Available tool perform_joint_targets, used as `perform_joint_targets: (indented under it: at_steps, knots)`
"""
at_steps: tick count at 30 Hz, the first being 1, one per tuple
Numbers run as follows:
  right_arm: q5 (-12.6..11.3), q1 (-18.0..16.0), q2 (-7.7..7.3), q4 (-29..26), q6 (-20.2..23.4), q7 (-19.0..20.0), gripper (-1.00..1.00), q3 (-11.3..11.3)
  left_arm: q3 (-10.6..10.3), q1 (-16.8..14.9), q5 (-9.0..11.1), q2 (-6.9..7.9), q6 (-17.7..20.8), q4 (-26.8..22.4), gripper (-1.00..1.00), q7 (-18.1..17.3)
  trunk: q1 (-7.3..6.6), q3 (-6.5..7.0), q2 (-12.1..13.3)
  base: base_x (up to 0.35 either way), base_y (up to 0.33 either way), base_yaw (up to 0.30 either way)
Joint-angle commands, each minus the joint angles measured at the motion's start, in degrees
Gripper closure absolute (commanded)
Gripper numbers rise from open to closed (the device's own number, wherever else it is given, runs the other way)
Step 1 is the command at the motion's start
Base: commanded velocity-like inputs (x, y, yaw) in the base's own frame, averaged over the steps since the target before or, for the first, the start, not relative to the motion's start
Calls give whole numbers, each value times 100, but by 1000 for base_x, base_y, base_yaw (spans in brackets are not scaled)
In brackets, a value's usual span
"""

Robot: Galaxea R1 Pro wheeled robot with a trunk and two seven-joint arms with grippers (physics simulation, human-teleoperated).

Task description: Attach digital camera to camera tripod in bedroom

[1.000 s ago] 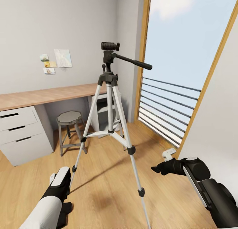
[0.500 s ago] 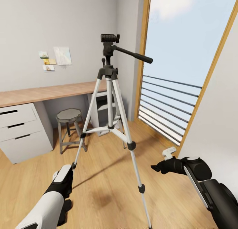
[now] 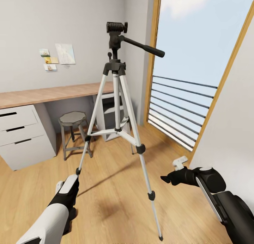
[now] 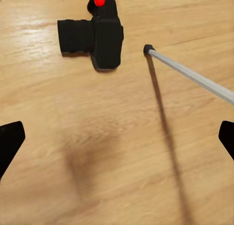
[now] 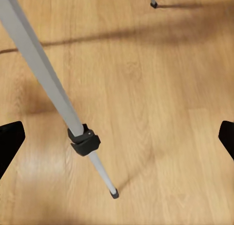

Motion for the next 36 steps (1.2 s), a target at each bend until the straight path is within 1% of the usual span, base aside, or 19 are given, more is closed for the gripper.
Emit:
perform_joint_targets:
  at_steps: [1,14,22,29,33,36]
  knots:
    - [34,-2,-2,-8,20,29,-100,11,16,-6,19,1,-48,-10,-100,1,21,-33,-44,0,0,0]
    - [40,1,6,-5,20,23,-100,7,52,-98,6,-9,-96,-17,-100,5,307,-377,-566,0,0,0]
    - [53,-4,9,36,20,9,-100,-23,67,-125,9,-4,-167,-17,-100,5,483,-546,-886,0,0,0]
    - [56,-6,-51,338,20,5,-100,-55,70,-130,15,-3,-254,-17,-100,5,636,-677,-1167,0,0,0]
    - [44,-7,-68,711,20,2,-100,-149,71,-132,33,-2,-272,-15,-100,5,724,-749,-1328,0,0,0]
    - [40,-6,-58,854,-28,-6,-100,-194,71,-132,41,-2,-277,-13,-100,5,732,-816,-1332,0,0,0]
